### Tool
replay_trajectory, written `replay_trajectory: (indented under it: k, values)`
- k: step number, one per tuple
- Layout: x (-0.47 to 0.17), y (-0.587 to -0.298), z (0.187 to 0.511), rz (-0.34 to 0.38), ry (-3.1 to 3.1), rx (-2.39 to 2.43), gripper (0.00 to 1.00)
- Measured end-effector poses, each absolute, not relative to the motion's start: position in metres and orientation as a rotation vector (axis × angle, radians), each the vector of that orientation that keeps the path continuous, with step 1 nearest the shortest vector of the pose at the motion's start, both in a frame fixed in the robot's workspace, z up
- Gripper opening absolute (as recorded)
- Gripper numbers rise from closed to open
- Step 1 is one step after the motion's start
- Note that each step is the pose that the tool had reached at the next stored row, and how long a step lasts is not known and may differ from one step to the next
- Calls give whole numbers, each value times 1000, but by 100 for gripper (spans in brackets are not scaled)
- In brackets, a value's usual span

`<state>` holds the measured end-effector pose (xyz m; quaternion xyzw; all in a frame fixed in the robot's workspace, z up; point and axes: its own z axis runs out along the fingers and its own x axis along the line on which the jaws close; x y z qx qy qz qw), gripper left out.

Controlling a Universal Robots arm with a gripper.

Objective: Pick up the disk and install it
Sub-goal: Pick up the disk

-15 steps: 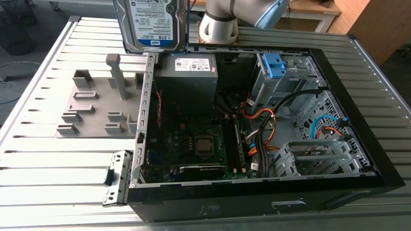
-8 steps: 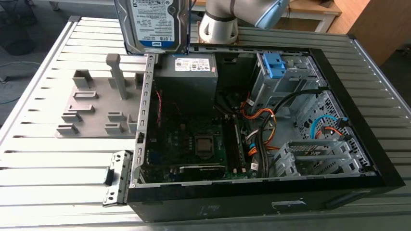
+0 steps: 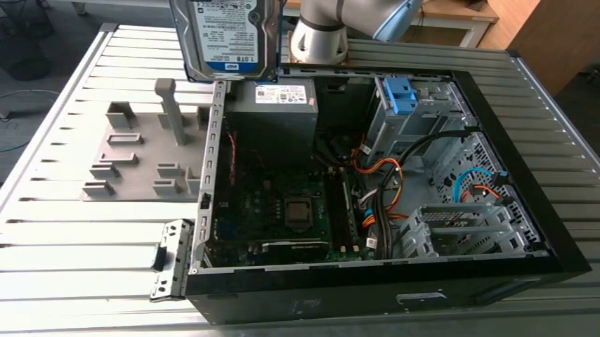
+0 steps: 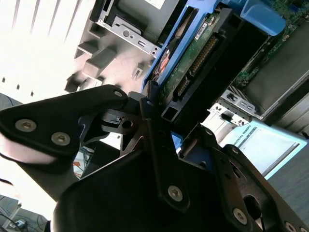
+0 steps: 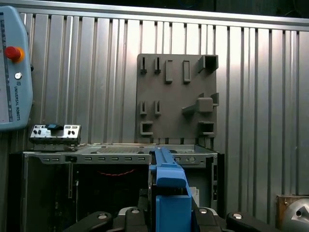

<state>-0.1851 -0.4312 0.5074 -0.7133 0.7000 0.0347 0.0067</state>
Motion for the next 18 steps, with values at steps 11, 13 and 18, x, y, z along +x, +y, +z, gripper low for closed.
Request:
replay_trajectory:
  k: [11, 13, 18]
  values:
    - [-179, -436, 507, 108, 2190, -2231, 36]
    - [-178, -437, 506, 109, 2190, -2231, 36]
    - [-174, -439, 506, 108, 2190, -2231, 36]
